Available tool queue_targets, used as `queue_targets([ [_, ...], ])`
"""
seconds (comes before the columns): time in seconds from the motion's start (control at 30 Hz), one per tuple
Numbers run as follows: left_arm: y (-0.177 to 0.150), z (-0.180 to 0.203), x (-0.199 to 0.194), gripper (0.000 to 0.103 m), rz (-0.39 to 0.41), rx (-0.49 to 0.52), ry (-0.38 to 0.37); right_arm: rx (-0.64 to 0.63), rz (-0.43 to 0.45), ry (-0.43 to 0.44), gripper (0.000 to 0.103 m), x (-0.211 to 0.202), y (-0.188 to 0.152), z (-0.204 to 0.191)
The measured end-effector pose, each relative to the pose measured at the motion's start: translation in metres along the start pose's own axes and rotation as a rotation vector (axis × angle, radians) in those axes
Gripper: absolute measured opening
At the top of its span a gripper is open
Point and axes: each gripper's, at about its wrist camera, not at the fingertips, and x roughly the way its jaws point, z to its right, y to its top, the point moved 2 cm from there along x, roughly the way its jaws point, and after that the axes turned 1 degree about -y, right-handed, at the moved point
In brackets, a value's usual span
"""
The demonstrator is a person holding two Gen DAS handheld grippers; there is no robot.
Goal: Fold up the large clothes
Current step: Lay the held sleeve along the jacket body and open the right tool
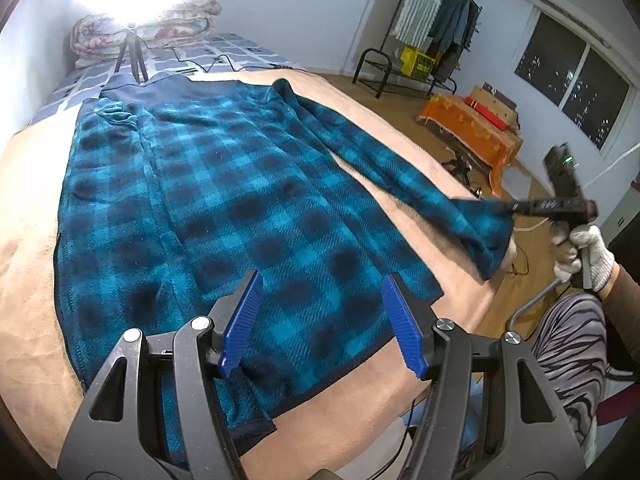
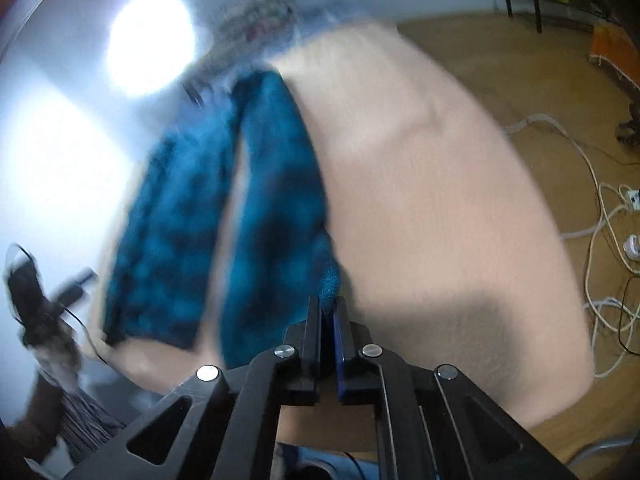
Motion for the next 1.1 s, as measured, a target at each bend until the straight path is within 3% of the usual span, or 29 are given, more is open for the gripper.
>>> queue_targets([
  [0.13, 0.004, -0.006, -0.010, 0.064, 0.024, -0.042, -0.015, -0.122, 0.132, 0.006, 0.002, -0.041, 0.021, -0.066],
  [0.23, 0.007, -0.011, -0.019, 0.064, 0.047, -0.079, -0.037, -0.269, 0.165, 0.032, 0.002, -0.048, 0.020, -0.133],
  [0.4, 0.010, -0.018, -0.031, 0.064, 0.080, -0.140, -0.060, -0.444, 0.053, 0.120, 0.002, 0.007, -0.006, -0.224],
  [0.53, 0.006, -0.023, -0.032, 0.064, 0.072, -0.185, -0.081, -0.530, -0.085, 0.116, 0.002, 0.079, -0.040, -0.258],
  [0.67, -0.003, -0.021, -0.025, 0.064, 0.037, -0.202, -0.103, -0.596, -0.174, 0.100, 0.004, 0.125, -0.062, -0.266],
  [0.73, -0.007, -0.019, -0.021, 0.064, 0.021, -0.208, -0.117, -0.584, -0.200, 0.107, 0.013, 0.128, -0.061, -0.260],
  [0.77, -0.009, -0.016, -0.017, 0.064, 0.010, -0.211, -0.128, -0.574, -0.197, 0.118, 0.025, 0.125, -0.058, -0.255],
  [0.93, -0.015, -0.001, 0.012, 0.064, -0.053, -0.209, -0.157, -0.479, -0.150, 0.137, 0.040, 0.105, -0.012, -0.226],
  [1.1, -0.018, 0.020, 0.041, 0.064, -0.108, -0.118, -0.110, -0.315, -0.115, 0.133, 0.041, 0.110, 0.047, -0.175],
])
